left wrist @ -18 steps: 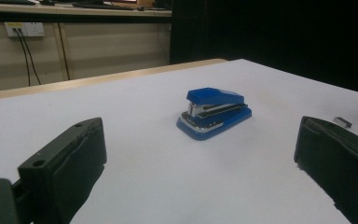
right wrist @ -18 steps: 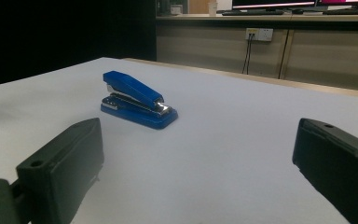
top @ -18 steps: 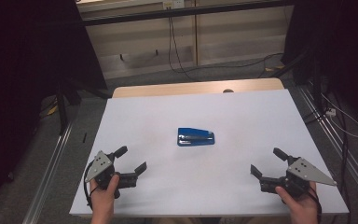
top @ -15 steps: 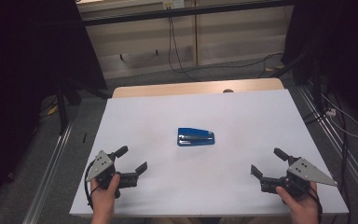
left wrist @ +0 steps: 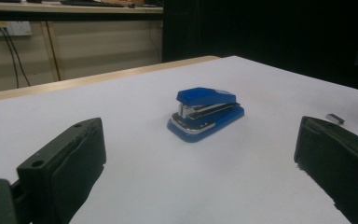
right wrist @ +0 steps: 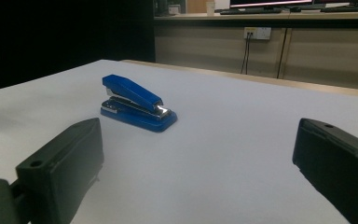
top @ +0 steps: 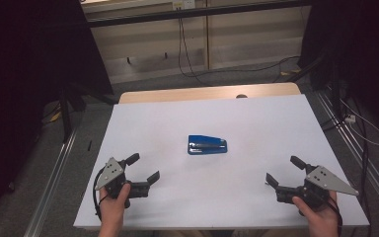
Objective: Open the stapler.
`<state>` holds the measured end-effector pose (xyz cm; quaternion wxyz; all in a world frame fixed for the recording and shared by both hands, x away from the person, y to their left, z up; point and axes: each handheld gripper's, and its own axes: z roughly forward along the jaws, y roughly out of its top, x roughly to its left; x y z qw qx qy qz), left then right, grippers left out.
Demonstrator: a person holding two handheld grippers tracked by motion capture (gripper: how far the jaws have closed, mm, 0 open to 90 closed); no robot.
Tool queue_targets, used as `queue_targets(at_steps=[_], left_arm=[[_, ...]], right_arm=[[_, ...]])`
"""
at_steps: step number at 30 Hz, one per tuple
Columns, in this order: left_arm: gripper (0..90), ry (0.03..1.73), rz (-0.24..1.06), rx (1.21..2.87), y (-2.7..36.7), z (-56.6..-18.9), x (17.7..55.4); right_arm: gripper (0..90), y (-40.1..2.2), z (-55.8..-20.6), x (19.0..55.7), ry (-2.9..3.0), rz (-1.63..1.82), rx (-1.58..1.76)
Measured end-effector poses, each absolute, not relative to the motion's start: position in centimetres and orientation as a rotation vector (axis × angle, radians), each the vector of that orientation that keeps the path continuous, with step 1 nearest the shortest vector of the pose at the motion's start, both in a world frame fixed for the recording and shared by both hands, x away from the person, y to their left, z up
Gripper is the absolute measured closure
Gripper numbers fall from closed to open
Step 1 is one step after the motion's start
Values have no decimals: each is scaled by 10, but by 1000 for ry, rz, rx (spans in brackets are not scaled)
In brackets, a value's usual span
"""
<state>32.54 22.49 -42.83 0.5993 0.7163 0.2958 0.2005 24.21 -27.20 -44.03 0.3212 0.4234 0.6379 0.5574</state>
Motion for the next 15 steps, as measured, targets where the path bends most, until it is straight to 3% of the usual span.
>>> queue_targets(at_steps=[15], left_arm=[[18,656,411,1677,206,-417,335]], right_arm=[[13,-261,-429,258,1693,1467,1131]])
